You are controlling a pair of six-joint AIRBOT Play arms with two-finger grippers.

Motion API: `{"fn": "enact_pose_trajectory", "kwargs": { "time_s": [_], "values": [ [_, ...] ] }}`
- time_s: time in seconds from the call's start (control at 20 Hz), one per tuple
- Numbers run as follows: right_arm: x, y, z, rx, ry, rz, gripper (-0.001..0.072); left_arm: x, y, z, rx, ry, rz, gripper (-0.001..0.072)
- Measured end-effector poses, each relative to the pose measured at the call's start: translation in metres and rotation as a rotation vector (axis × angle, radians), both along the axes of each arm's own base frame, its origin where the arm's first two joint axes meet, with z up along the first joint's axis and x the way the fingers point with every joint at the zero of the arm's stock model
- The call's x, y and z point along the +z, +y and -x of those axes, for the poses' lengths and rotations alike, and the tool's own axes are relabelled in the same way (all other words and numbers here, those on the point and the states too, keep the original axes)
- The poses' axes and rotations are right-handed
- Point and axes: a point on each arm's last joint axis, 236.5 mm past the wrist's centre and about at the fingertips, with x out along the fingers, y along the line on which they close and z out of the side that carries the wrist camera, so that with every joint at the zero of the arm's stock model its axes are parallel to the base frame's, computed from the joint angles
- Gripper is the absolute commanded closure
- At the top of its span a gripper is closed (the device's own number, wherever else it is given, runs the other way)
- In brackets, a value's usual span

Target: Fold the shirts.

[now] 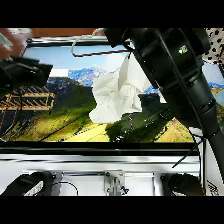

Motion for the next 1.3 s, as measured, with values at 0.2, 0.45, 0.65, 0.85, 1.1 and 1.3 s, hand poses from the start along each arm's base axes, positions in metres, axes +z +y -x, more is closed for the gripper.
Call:
{"fn": "enact_pose_trajectory", "kwargs": {
  "time_s": [0.2,0.45,0.65,0.85,1.1,1.3],
  "values": [
    [0.000,-0.003,0.000,-0.013,0.002,-0.004,0.0632,-0.077,0.005,0.022,0.074,0.249,0.201,0.0172],
    [0.003,-0.003,0.002,-0.015,0.001,-0.029,0.0632,-0.150,-0.061,0.032,0.043,0.434,0.596,0.0172],
    [0.012,0.011,0.015,0.031,-0.015,-0.060,0.0633,-0.179,-0.119,0.026,0.022,0.528,0.735,0.0172],
    [0.019,0.031,0.032,0.089,-0.026,-0.077,0.0633,-0.190,-0.160,0.006,0.010,0.566,0.760,0.0172],
    [0.029,0.035,0.043,0.112,-0.041,-0.106,0.0633,-0.190,-0.186,-0.017,-0.003,0.569,0.770,0.0172],
    [0.033,0.036,0.046,0.118,-0.044,-0.129,0.0632,-0.189,-0.201,-0.029,-0.017,0.569,0.771,0.0172]
  ]
}}
